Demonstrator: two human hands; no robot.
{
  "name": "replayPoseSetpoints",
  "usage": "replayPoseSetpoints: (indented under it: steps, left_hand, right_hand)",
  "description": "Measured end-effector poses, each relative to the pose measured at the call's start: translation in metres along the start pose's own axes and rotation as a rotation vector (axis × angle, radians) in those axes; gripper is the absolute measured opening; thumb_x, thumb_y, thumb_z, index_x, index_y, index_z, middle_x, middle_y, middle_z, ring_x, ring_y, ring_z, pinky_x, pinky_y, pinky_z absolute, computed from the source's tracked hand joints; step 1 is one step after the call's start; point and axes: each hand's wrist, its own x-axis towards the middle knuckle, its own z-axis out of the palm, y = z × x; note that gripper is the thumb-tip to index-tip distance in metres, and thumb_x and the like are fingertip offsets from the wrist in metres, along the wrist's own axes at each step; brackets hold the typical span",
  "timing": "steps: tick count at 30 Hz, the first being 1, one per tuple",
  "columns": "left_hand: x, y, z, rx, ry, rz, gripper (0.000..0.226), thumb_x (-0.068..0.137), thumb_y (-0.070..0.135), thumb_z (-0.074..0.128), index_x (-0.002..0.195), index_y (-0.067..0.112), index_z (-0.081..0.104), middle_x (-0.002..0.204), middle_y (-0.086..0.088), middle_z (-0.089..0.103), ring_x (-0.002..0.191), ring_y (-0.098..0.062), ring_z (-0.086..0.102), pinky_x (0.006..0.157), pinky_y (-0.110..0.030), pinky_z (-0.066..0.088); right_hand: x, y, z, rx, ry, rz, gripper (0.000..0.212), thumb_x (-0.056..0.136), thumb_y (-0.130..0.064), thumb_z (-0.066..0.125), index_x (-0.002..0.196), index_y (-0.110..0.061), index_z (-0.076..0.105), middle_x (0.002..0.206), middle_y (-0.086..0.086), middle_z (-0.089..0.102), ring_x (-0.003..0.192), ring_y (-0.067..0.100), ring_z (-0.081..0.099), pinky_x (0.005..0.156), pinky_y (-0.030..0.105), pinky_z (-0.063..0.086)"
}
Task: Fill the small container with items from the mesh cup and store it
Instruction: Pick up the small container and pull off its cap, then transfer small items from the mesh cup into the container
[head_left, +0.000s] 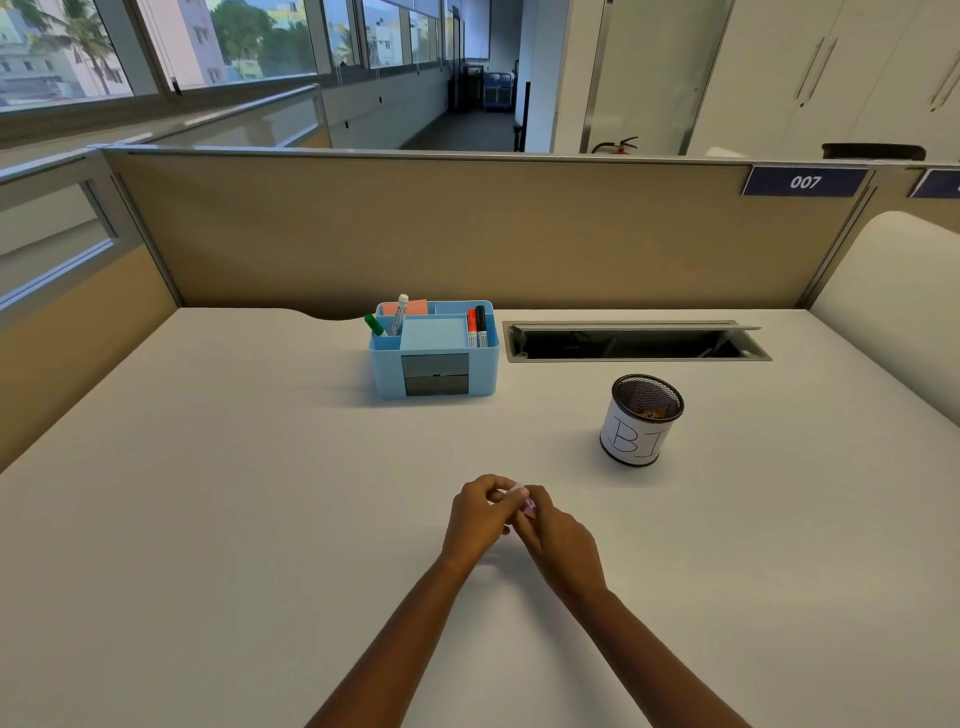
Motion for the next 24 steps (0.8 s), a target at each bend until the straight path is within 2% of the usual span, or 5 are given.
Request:
replayPoseSetpoints:
  steps: [6, 11, 15, 21, 24]
  left_hand:
    - [0.001, -0.001, -0.005, 0.273, 0.209, 0.122, 0.029, 0.091, 0.021, 0.052, 0.116, 0.007, 0.054, 0.122, -0.016, 0.057, 0.107, -0.028, 0.059, 0.088, -0.03, 0.05]
    - [0.004, -0.011, -0.009, 0.695, 0.085, 0.253, 0.026, 0.094, 0.015, 0.044, 0.118, 0.008, 0.051, 0.119, -0.015, 0.055, 0.104, -0.026, 0.055, 0.088, -0.03, 0.05]
    - [0.011, -0.02, -0.009, 0.866, -0.021, 0.306, 0.028, 0.09, 0.001, 0.042, 0.116, 0.008, 0.05, 0.12, -0.016, 0.05, 0.106, -0.032, 0.049, 0.086, -0.038, 0.045]
    - [0.019, -0.027, -0.006, 1.025, -0.101, 0.306, 0.032, 0.094, 0.021, 0.038, 0.125, 0.015, 0.043, 0.125, -0.01, 0.047, 0.11, -0.024, 0.047, 0.09, -0.031, 0.041]
    - [0.024, -0.02, -0.002, 0.981, -0.104, 0.297, 0.049, 0.093, 0.037, 0.042, 0.136, 0.015, 0.033, 0.136, -0.01, 0.042, 0.123, -0.023, 0.041, 0.102, -0.031, 0.036]
  right_hand:
    - [-0.001, 0.004, -0.003, 0.208, -0.031, 0.127, 0.029, 0.092, -0.036, 0.041, 0.113, -0.016, 0.042, 0.091, -0.001, 0.061, 0.075, 0.015, 0.057, 0.068, 0.023, 0.041]
    - [0.003, 0.014, -0.012, 0.432, 0.017, 0.237, 0.021, 0.091, -0.014, 0.044, 0.112, -0.015, 0.046, 0.098, 0.001, 0.057, 0.081, 0.014, 0.054, 0.07, 0.02, 0.042]
    - [0.009, 0.023, -0.024, 0.502, 0.069, 0.281, 0.025, 0.09, -0.007, 0.044, 0.114, -0.008, 0.047, 0.112, 0.01, 0.054, 0.096, 0.022, 0.051, 0.091, 0.04, 0.044]
    - [0.02, 0.036, -0.058, 0.447, 0.23, 0.176, 0.021, 0.087, 0.002, 0.045, 0.081, -0.019, 0.047, 0.09, 0.005, 0.045, 0.085, 0.008, 0.043, 0.072, 0.01, 0.032]
    - [0.03, 0.046, -0.08, 0.394, 0.248, 0.181, 0.016, 0.088, 0.002, 0.045, 0.084, -0.014, 0.042, 0.093, 0.012, 0.039, 0.081, 0.0, 0.038, 0.073, 0.015, 0.029]
